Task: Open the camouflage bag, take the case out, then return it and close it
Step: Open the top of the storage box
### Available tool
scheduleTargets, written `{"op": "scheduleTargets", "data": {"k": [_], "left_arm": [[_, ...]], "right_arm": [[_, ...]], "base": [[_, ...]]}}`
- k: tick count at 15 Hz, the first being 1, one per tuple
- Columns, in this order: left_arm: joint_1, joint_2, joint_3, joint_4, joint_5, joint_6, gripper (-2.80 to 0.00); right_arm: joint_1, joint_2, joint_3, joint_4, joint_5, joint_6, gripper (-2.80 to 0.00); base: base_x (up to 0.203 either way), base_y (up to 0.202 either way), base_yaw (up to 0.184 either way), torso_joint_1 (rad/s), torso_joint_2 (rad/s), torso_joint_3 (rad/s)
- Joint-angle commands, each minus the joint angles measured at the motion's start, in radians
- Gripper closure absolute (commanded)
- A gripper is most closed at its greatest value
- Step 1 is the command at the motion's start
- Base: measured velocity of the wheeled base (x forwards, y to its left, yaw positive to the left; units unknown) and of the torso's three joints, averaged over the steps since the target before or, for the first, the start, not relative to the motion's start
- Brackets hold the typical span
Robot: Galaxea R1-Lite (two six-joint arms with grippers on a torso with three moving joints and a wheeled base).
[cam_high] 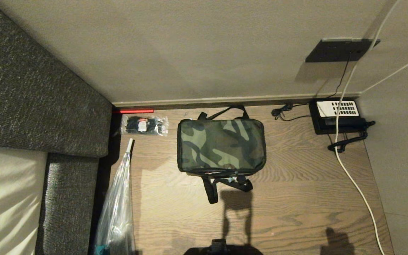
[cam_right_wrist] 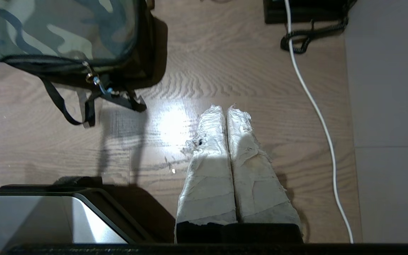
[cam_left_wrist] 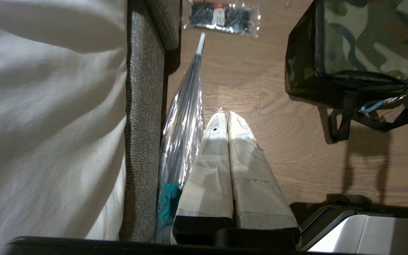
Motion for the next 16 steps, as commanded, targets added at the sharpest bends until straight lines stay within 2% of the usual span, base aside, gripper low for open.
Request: {"op": "scheduleTargets", "data": {"k": [1, 16], "left_arm": [[0.000, 0.000, 0.003, 0.000, 0.000, -0.001, 0.00], [0.000, 0.000, 0.003, 0.000, 0.000, -0.001, 0.00]], "right_arm": [[0.001, -0.003, 0.000, 0.000, 0.000, 0.000, 0.00], [0.001, -0.003, 0.000, 0.000, 0.000, 0.000, 0.00]], "base": [[0.000, 0.000, 0.000, 0.002, 0.00, -0.188], [0.000, 0.000, 0.000, 0.001, 0.00, -0.200]]}}
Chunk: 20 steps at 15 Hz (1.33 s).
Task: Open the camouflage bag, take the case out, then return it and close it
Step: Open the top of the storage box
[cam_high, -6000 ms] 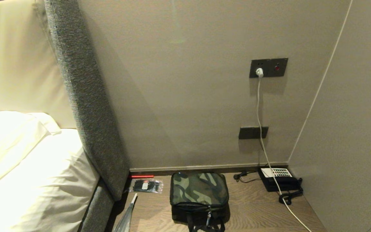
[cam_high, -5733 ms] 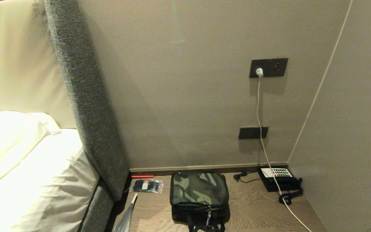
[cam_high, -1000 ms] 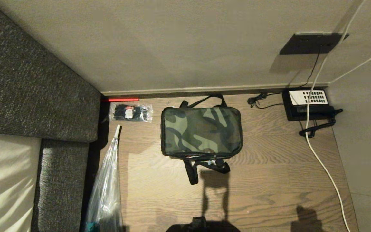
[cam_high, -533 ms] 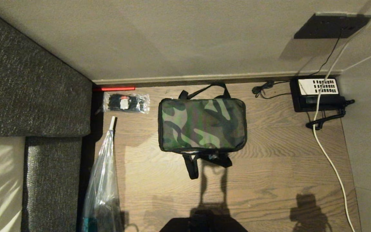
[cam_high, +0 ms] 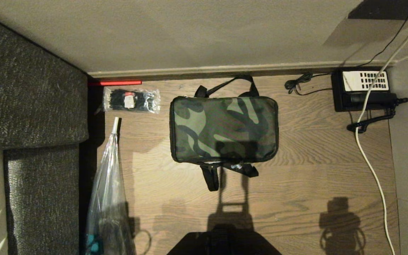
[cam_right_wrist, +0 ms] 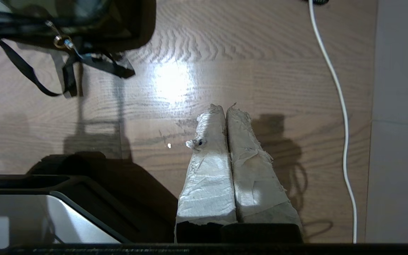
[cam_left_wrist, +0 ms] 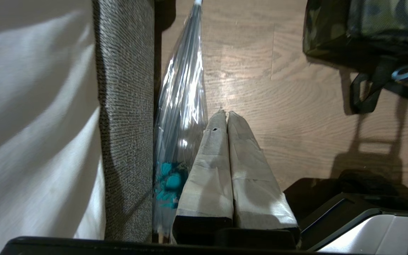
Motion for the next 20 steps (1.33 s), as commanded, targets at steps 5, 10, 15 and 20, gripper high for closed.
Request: {"op": "scheduleTargets", "data": {"k": [5, 10, 15, 20], "left_arm": [[0.000, 0.000, 0.003, 0.001, -0.001, 0.009, 0.00], [0.000, 0.000, 0.003, 0.001, -0.001, 0.009, 0.00], [0.000, 0.000, 0.003, 0.001, -0.001, 0.009, 0.00], [0.000, 0.000, 0.003, 0.001, -0.001, 0.009, 0.00]], "right_arm": [[0.000, -0.004, 0.000, 0.000, 0.001, -0.001, 0.00], [0.000, -0.004, 0.000, 0.000, 0.001, 0.000, 0.00], [0.000, -0.004, -0.002, 0.006, 0.009, -0.055, 0.00], [0.000, -0.004, -0.001, 0.007, 0.007, -0.063, 0.00]], "base": [[0.000, 0.000, 0.000, 0.002, 0.00, -0.105], [0.000, 0.000, 0.000, 0.001, 0.00, -0.006], [0.000, 0.000, 0.000, 0.000, 0.00, 0.000], [0.000, 0.000, 0.000, 0.000, 0.00, 0.000]]}}
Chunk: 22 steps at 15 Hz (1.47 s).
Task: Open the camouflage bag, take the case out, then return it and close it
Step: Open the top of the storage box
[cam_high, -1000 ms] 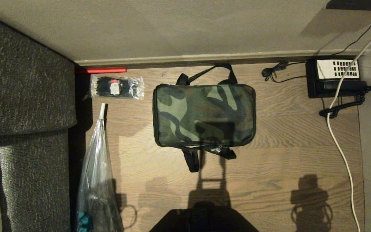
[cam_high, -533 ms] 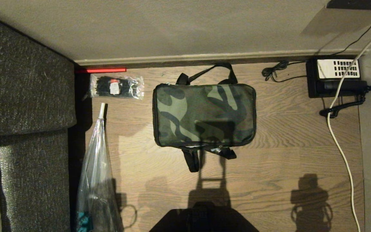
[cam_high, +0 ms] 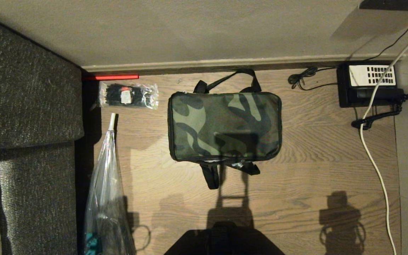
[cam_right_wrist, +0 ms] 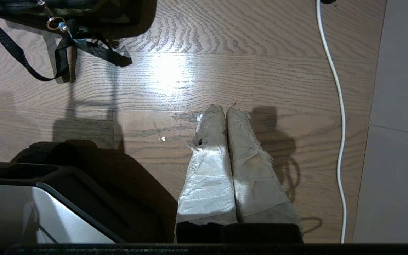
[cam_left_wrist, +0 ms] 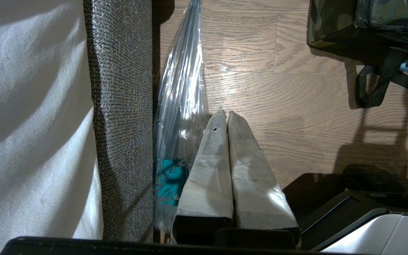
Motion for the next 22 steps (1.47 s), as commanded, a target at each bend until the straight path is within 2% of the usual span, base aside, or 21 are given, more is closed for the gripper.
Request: {"op": "scheduleTargets", "data": {"k": [1, 4, 5, 9, 11, 12, 15, 17, 19, 22], "left_arm": [[0.000, 0.000, 0.003, 0.000, 0.000, 0.000, 0.00], [0.000, 0.000, 0.003, 0.000, 0.000, 0.000, 0.00], [0.000, 0.000, 0.003, 0.000, 0.000, 0.000, 0.00], [0.000, 0.000, 0.003, 0.000, 0.000, 0.000, 0.00], [0.000, 0.000, 0.003, 0.000, 0.000, 0.000, 0.00], [0.000, 0.000, 0.003, 0.000, 0.000, 0.000, 0.00], [0.000, 0.000, 0.003, 0.000, 0.000, 0.000, 0.00], [0.000, 0.000, 0.003, 0.000, 0.000, 0.000, 0.00], [0.000, 0.000, 0.003, 0.000, 0.000, 0.000, 0.00], [0.000, 0.000, 0.003, 0.000, 0.000, 0.000, 0.00]], "right_arm": [[0.000, -0.004, 0.000, 0.002, -0.002, 0.002, 0.00], [0.000, -0.004, -0.059, 0.010, 0.026, 0.026, 0.00], [0.000, -0.004, -0.138, 0.079, 0.054, 0.034, 0.00], [0.000, -0.004, -0.647, 0.548, 0.168, 0.105, 0.00], [0.000, 0.003, -0.718, 0.711, 0.247, 0.136, 0.00], [0.000, 0.037, -0.710, 0.724, 0.267, 0.143, 0.00], [0.000, 0.325, -0.699, 0.707, 0.272, 0.197, 0.00], [-0.001, 0.553, -0.639, 0.640, 0.271, 0.207, 0.00], [0.003, 0.747, -0.510, 0.440, 0.262, 0.211, 0.00], [0.069, 0.994, -0.452, 0.229, 0.235, 0.212, 0.00]], "base": [[0.000, 0.000, 0.000, 0.000, 0.00, 0.000], [0.000, 0.000, 0.000, 0.000, 0.00, 0.000], [0.000, 0.000, 0.000, 0.000, 0.00, 0.000], [0.000, 0.000, 0.000, 0.000, 0.00, 0.000], [0.000, 0.000, 0.000, 0.000, 0.00, 0.000], [0.000, 0.000, 0.000, 0.000, 0.00, 0.000], [0.000, 0.000, 0.000, 0.000, 0.00, 0.000], [0.000, 0.000, 0.000, 0.000, 0.00, 0.000], [0.000, 0.000, 0.000, 0.000, 0.00, 0.000], [0.000, 0.000, 0.000, 0.000, 0.00, 0.000]]}}
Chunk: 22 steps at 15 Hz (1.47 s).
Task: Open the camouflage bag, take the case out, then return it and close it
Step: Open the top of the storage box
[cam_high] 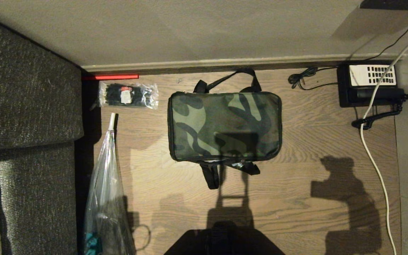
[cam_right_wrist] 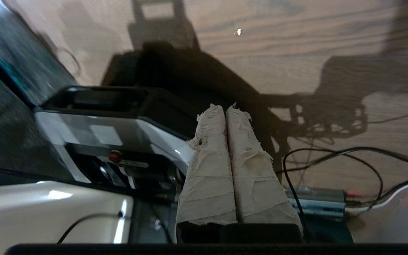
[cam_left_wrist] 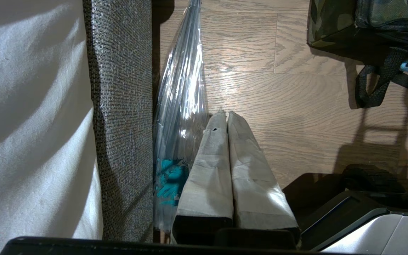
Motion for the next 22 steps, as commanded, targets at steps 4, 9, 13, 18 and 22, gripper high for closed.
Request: {"op": "scheduleTargets", "data": {"k": [4, 9, 13, 18, 22], "left_arm": [[0.000, 0.000, 0.003, 0.000, 0.000, 0.000, 0.00], [0.000, 0.000, 0.003, 0.000, 0.000, 0.000, 0.00], [0.000, 0.000, 0.003, 0.000, 0.000, 0.000, 0.00], [0.000, 0.000, 0.003, 0.000, 0.000, 0.000, 0.00], [0.000, 0.000, 0.003, 0.000, 0.000, 0.000, 0.00]], "right_arm": [[0.170, 0.517, 0.016, -0.327, -0.032, 0.091, 0.00], [0.304, 0.725, -0.078, -0.570, -0.136, 0.299, 0.00], [0.562, 0.971, -0.115, -0.935, -0.346, 0.255, 0.00], [0.681, 1.143, -0.206, -1.049, -0.461, 0.279, -2.80], [0.686, 1.186, -0.205, -1.155, -0.454, 0.282, -2.80]], "base": [[0.000, 0.000, 0.000, 0.000, 0.00, 0.000], [0.000, 0.000, 0.000, 0.000, 0.00, 0.000], [0.000, 0.000, 0.000, 0.000, 0.00, 0.000], [0.000, 0.000, 0.000, 0.000, 0.00, 0.000], [0.000, 0.000, 0.000, 0.000, 0.00, 0.000]]}}
